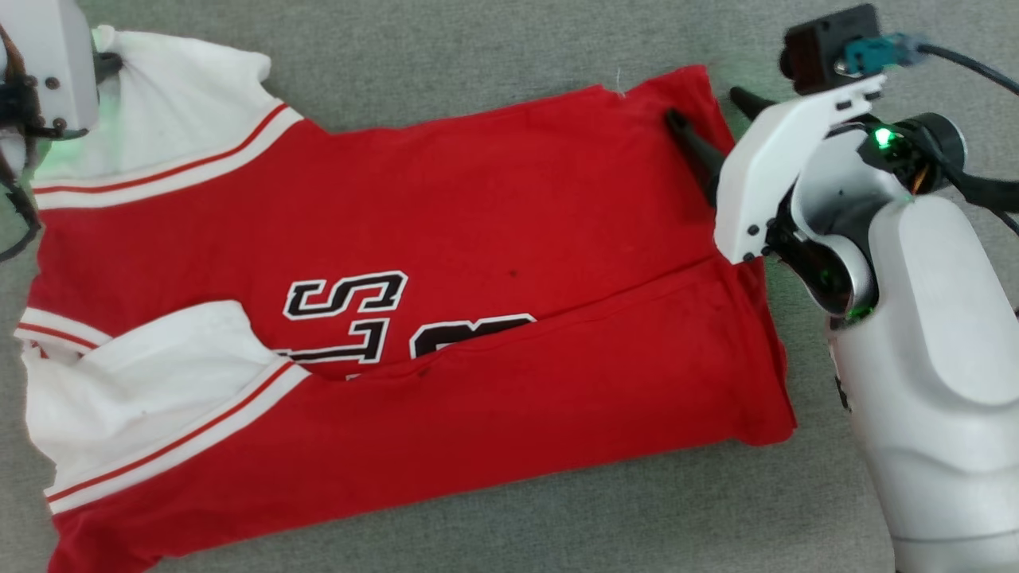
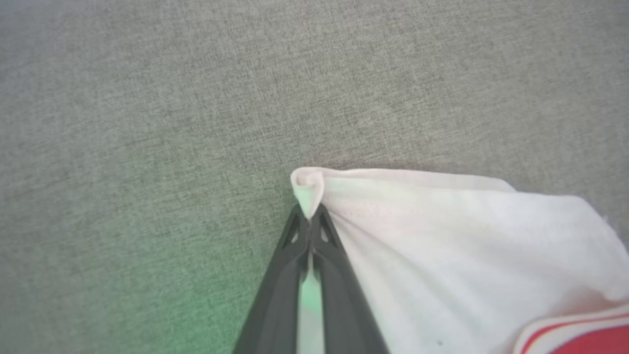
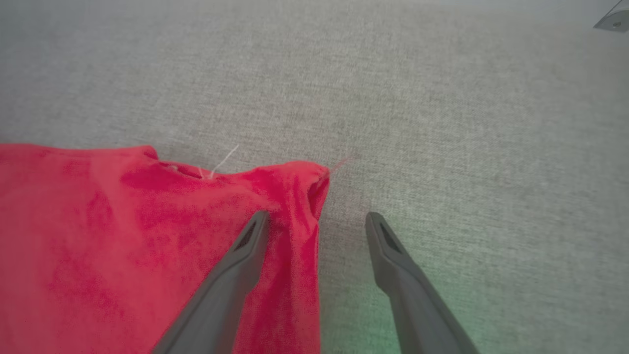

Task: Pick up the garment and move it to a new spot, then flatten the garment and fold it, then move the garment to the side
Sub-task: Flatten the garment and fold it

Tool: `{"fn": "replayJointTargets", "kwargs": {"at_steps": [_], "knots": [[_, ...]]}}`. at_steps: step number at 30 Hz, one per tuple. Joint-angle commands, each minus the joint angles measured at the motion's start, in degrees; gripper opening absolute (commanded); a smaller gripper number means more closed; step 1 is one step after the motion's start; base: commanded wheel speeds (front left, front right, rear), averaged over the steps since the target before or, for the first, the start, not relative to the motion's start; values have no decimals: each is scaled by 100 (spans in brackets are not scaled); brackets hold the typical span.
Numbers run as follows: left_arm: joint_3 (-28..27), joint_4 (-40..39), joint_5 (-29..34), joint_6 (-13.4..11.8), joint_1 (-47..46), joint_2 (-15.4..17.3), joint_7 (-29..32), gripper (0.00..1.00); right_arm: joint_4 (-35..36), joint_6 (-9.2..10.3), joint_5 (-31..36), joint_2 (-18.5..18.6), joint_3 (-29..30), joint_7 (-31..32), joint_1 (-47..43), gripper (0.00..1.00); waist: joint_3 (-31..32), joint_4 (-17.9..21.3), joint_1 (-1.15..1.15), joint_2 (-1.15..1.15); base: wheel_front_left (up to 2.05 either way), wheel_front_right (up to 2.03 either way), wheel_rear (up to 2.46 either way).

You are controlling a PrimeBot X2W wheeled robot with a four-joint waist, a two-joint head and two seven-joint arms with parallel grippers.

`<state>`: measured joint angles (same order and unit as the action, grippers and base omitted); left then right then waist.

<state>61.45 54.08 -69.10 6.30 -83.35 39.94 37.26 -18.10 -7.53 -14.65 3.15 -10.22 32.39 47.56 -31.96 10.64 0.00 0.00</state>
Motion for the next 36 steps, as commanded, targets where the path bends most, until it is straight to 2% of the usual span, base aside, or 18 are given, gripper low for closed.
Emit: {"fn": "replayJointTargets", "kwargs": {"at_steps": [1, 3, 5, 7, 13, 22, 31, 36], "knots": [[126, 104, 4, 15, 252, -42, 74, 0, -201, 9, -138, -13, -25, 165, 174, 100, -28, -52, 0, 0, 0, 0, 0], [135, 118, 4, 23, 245, -60, 68, 0, -479, 9, -177, -18, -57, 429, 306, 100, -37, -80, 0, 0, 0, 0, 0], [141, 130, -2, 40, 241, -84, 55, 0, -701, 9, -317, -25, -113, 688, 388, 0, -45, -107, 0, 0, 0, 0, 0], [145, 140, -3, 50, 236, -102, 22, 0, -851, 9, -393, -42, -150, 873, 477, 0, -47, -128, 0, 0, 0, 0, 0], [45, 131, -48, 67, 177, -149, -244, 0, -929, 9, -306, -9, -43, 777, 688, 0, 43, -229, 0, 0, 0, 0, 0], [-31, -322, -150, 113, 7, -47, -429, 0, -529, 9, -370, 458, -189, 447, 383, 0, 449, -528, 0, 0, 0, 0, 0], [111, -1353, -112, 122, 286, 413, -394, 0, 324, 9, -765, 1076, -415, 508, -307, 0, 888, -825, 0, 0, 0, 0, 0], [186, -2456, -164, -231, 754, 918, -333, 0, 894, 9, -941, 1368, -314, 604, -934, 0, 1138, -972, 0, 0, 0, 0, 0]]}}
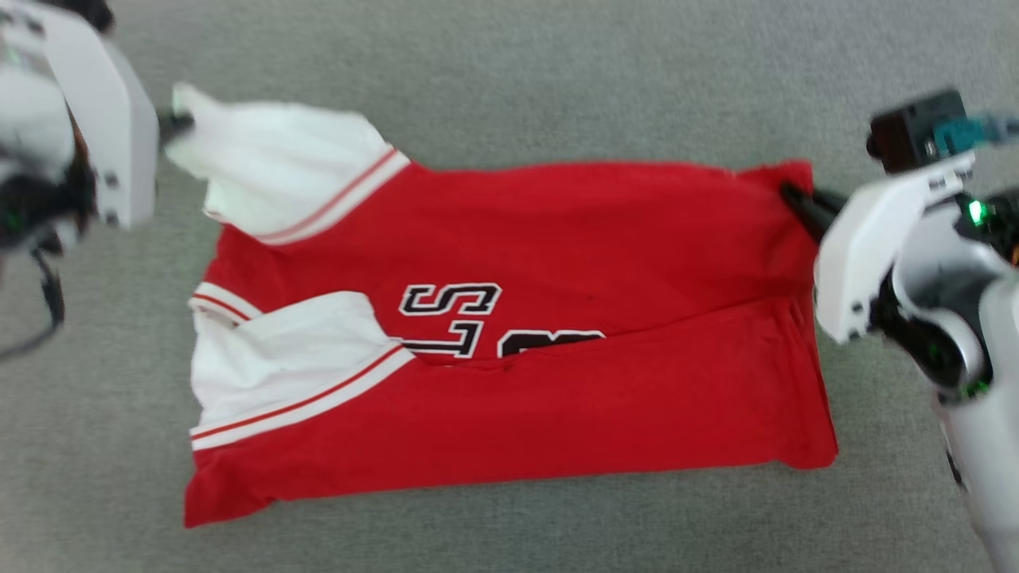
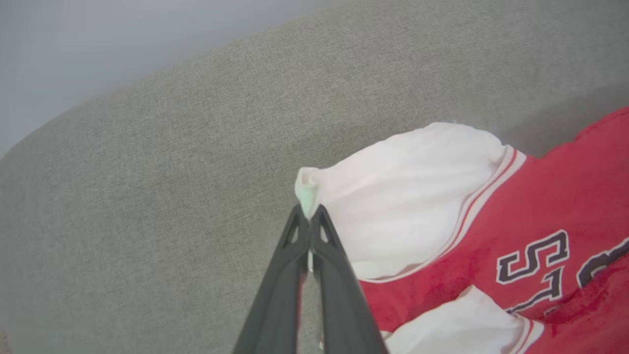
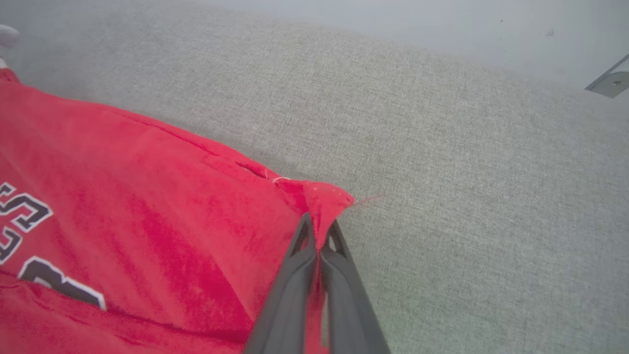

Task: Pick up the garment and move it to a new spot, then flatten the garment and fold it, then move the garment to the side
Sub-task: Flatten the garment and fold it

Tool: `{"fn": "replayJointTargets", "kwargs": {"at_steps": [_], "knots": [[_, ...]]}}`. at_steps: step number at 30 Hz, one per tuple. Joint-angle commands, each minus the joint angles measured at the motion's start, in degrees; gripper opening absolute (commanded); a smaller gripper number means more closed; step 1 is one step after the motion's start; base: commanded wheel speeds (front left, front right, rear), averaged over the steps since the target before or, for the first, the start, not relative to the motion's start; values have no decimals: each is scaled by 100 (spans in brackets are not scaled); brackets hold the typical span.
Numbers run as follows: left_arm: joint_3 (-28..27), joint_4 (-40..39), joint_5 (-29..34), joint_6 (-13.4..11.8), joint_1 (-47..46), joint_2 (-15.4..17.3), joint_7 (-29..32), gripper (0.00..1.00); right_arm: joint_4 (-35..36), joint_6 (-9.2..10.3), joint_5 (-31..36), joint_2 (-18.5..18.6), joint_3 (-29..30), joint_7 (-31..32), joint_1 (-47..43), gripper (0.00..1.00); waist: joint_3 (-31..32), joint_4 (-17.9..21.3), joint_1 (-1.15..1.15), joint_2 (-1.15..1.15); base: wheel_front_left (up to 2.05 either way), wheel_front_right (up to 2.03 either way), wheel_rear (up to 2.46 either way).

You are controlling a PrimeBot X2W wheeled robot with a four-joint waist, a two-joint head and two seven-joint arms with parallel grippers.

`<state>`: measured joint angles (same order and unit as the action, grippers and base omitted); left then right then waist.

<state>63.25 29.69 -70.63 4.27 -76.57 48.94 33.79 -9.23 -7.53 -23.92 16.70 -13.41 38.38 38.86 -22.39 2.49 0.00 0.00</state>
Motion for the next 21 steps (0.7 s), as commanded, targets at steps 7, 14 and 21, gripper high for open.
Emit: {"fn": "replayJointTargets", "kwargs": {"at_steps": [7, 14, 21], "knots": [[158, -2042, -289, -1003, 1094, 922, 91, 0, 615, 9, -203, 115, 334, 288, -1068, 0, 413, -276, 0, 0, 0, 0, 0], [333, -3177, -694, -1603, 2003, 1345, -110, 0, 911, 9, -258, 93, 469, 589, -1825, 0, 471, -306, 0, 0, 0, 0, 0], [537, -2862, -922, -1544, 2428, 1050, -108, 0, 674, 9, -204, -23, 362, 718, -1920, 0, 490, -262, 0, 0, 0, 0, 0]]}}
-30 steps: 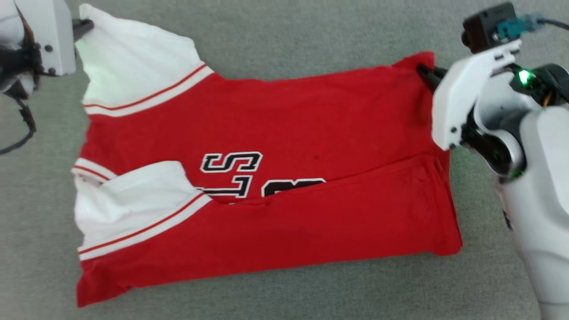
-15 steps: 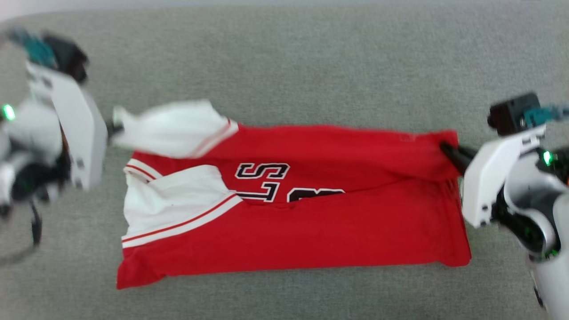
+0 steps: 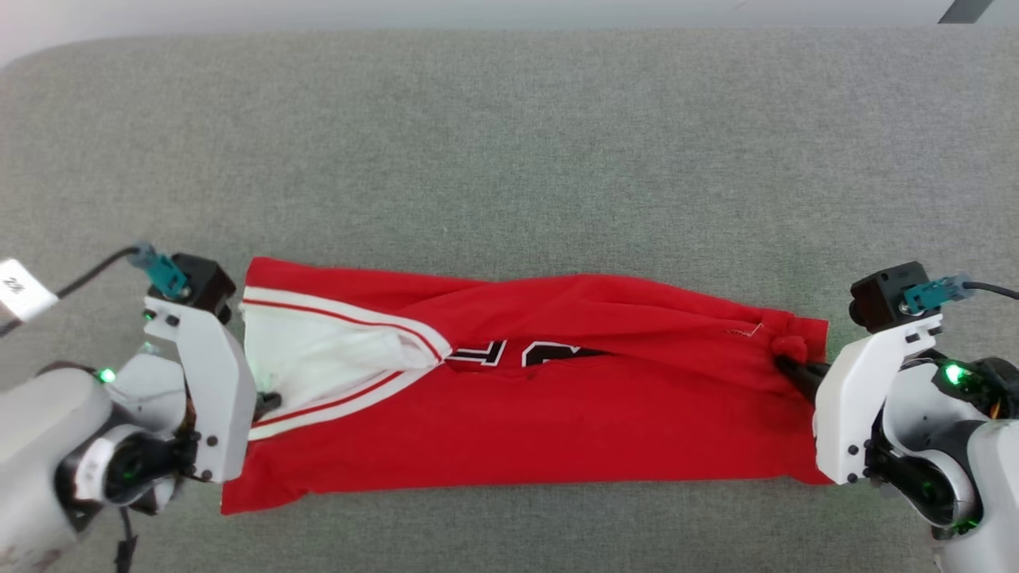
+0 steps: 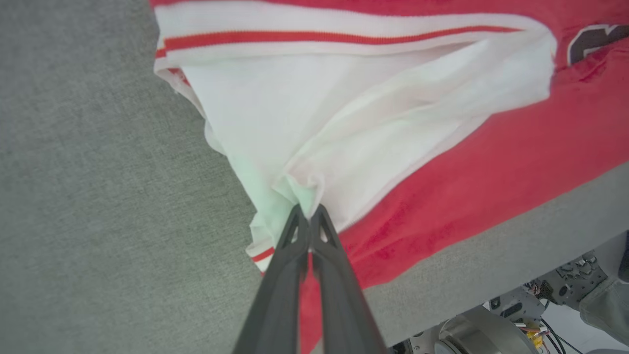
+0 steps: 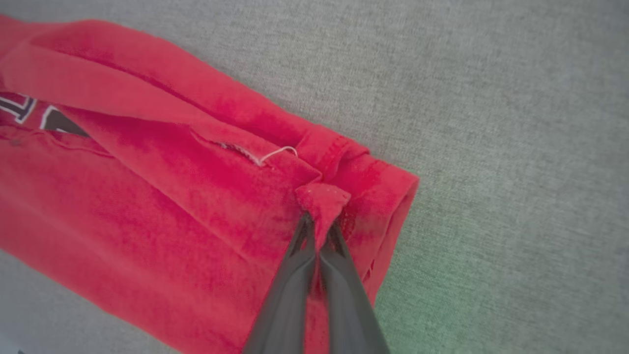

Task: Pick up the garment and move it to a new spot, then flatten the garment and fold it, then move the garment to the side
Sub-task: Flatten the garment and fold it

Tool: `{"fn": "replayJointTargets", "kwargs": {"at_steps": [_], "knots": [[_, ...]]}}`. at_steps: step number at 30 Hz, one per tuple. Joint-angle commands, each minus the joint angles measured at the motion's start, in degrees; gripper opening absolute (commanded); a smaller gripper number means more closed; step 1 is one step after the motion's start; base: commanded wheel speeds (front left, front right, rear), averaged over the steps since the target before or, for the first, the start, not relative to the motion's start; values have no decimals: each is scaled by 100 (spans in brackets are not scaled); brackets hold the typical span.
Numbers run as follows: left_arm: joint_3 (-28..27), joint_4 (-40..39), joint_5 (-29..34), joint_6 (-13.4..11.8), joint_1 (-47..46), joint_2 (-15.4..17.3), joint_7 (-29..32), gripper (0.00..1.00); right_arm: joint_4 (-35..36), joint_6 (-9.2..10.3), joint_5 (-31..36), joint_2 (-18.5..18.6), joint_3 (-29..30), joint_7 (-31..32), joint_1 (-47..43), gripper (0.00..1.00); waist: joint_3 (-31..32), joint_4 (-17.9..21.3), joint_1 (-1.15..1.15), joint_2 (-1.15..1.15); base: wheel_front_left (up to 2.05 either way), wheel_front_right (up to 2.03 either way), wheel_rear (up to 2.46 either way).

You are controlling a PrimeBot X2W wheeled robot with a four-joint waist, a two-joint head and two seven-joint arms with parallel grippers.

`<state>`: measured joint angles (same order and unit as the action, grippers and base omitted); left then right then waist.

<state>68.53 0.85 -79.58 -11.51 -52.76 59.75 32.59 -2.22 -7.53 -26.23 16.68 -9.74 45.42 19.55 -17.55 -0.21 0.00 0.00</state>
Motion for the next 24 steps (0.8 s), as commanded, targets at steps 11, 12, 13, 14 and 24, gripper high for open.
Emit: {"fn": "replayJointTargets", "kwargs": {"at_steps": [11, 12, 13, 14, 24], "knots": [[-21, 830, -44, 335, 136, -493, -298, 100, -426, 9, -76, -65, -67, -227, 269, 100, 350, -30, 0, 0, 0, 0, 0], [-33, 829, -42, 342, 152, -495, -333, 100, -439, 9, -93, -55, -66, -220, 251, 100, 398, -45, 0, 0, 0, 0, 0], [-45, 808, -43, 364, 165, -502, -389, 100, -440, 9, -124, -42, -64, -211, 228, 100, 444, -65, 0, 0, 0, 0, 0], [-67, 786, -51, 376, 177, -505, -454, 100, -443, 9, -160, -24, -54, -197, 195, 100, 496, -85, 0, 0, 0, 0, 0], [-288, 336, 246, 240, 580, -371, -1723, 100, -285, 10, -355, 46, 426, -137, -224, 100, 979, -270, 0, 0, 0, 0, 0]]}}
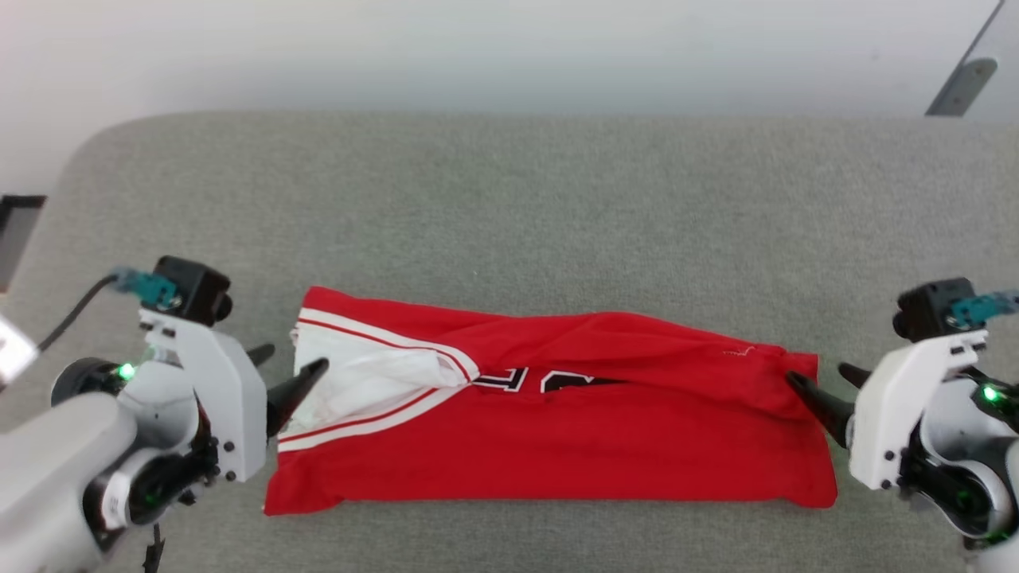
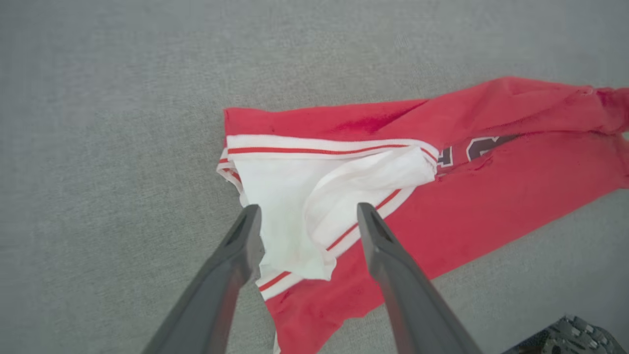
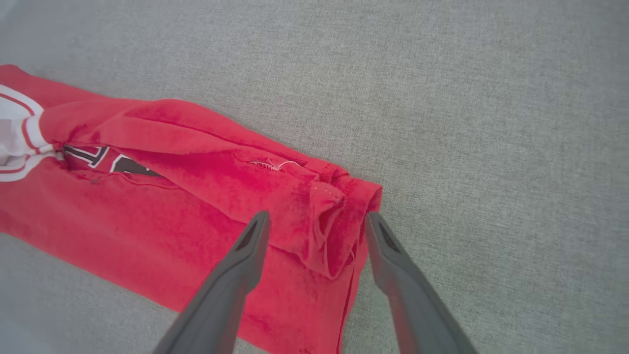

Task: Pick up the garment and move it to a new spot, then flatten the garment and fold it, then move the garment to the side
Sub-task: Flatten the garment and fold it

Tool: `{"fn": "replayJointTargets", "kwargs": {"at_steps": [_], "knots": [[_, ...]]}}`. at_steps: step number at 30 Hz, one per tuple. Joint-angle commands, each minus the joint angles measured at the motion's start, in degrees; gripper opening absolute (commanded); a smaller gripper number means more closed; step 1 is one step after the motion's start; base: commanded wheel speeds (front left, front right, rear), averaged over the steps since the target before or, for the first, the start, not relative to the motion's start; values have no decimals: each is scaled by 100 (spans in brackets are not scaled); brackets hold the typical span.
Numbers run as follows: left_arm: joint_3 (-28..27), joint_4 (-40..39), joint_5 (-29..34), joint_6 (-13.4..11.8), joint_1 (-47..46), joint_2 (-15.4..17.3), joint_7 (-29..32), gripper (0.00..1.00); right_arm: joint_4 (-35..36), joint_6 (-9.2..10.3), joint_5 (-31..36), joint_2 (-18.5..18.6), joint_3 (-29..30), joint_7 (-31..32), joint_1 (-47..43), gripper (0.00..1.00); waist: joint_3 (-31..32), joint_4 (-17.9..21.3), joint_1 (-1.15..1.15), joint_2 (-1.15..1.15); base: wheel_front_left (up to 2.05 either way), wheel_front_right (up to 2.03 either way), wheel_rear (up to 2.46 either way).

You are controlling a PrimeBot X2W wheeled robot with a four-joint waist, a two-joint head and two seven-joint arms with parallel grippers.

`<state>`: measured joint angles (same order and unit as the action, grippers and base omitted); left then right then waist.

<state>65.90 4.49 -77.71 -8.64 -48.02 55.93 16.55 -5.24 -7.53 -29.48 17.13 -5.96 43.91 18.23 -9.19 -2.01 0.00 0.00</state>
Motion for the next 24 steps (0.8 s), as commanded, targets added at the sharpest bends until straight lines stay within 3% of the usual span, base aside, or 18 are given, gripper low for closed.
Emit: {"fn": "replayJointTargets", "kwargs": {"at_steps": [1, 12, 16, 24], "knots": [[-65, -67, 146, -96, 171, 35, -357, 100, 30, 10, -23, 4, 113, 30, -145, 100, 178, -107, 0, 0, 0, 0, 0], [-622, 31, 472, -774, 1267, -96, -2989, 100, -91, 10, 391, -177, 1000, 258, -513, 100, 357, -408, 0, 0, 0, 0, 0], [-1122, 117, 797, -929, 1667, -374, -3166, 100, -176, 10, 540, -239, 1309, 394, -557, 100, 339, -611, 0, 0, 0, 0, 0], [-3100, 10, 2265, -942, 2874, -1274, -3173, 100, -482, 10, 800, -348, 1690, 601, -568, 100, 236, -997, 0, 0, 0, 0, 0]]}}
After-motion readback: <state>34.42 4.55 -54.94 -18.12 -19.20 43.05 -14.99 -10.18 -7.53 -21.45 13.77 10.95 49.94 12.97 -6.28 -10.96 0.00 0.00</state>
